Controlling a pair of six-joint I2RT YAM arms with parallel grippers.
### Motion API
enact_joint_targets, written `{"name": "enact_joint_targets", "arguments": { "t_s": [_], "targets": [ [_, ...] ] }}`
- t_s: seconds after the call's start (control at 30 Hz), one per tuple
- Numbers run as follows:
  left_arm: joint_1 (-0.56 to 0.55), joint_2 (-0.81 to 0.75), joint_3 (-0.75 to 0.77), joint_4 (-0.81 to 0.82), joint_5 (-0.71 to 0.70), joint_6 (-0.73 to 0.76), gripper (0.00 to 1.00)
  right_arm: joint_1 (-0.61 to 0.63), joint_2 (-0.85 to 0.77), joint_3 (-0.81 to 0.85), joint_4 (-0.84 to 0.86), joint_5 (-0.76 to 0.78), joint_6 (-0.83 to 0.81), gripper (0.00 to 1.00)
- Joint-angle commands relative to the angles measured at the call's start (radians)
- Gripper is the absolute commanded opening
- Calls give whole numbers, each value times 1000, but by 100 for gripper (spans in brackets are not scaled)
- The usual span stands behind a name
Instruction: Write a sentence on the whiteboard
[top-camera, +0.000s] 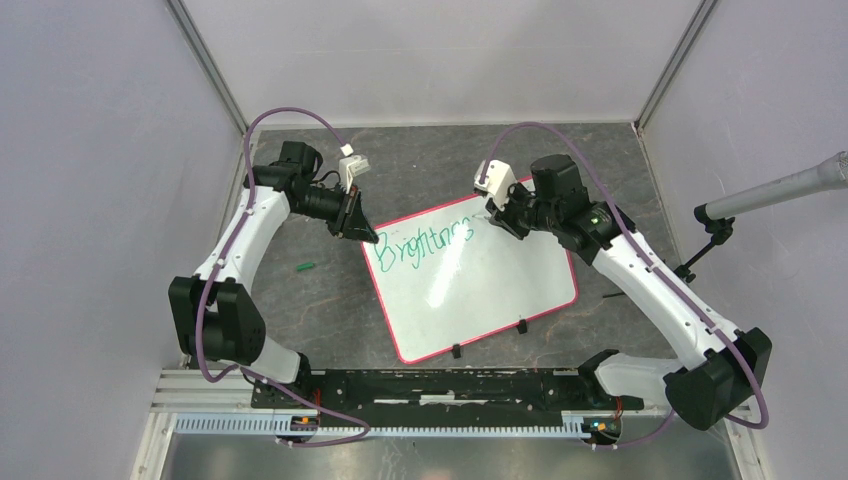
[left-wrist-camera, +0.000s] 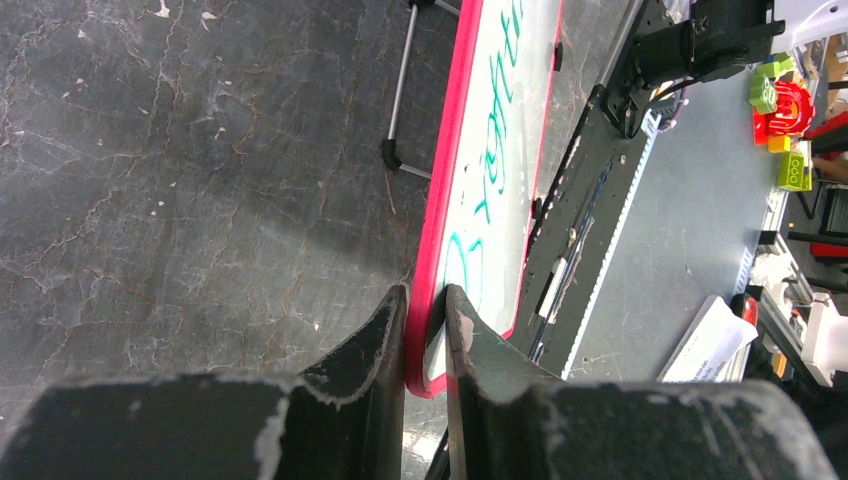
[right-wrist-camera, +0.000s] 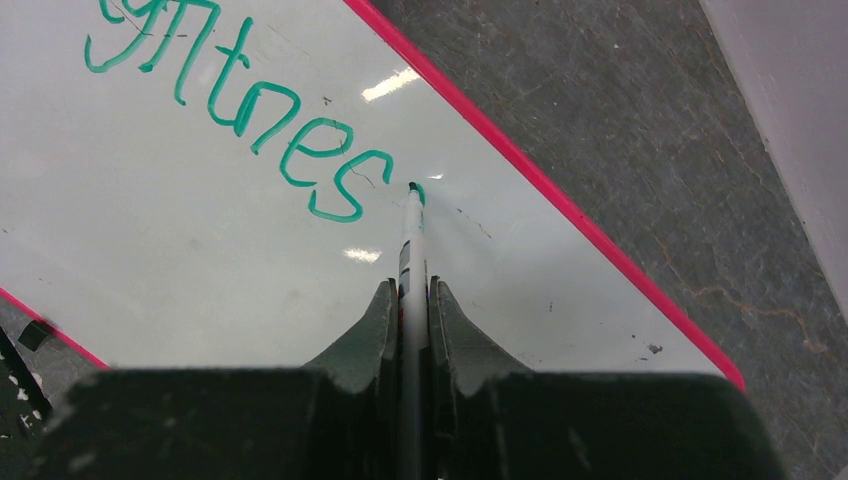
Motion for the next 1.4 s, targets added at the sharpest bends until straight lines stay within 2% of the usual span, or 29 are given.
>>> {"name": "enact_joint_targets", "arguments": {
  "t_s": [0.0,0.3,0.73,1.03,1.37],
  "targets": [
    [-5,5,2,20,-20,11,3,-1,-5,-4,5,-18,-5,0],
    [-5,8,5,19,-18,8,3,0,-40,-71,-15,-5,-34,0],
    [-5,8,5,19,-20,7,2,-13,-77,-86,-38,90,-55,0],
    [-5,9,2,20,-20,7,3,-12,-69,-97,-85,-4,-60,0],
    [-5,9,4,19,-20,5,2,-10,-32,-22,-69,-101,-24,0]
  ]
}}
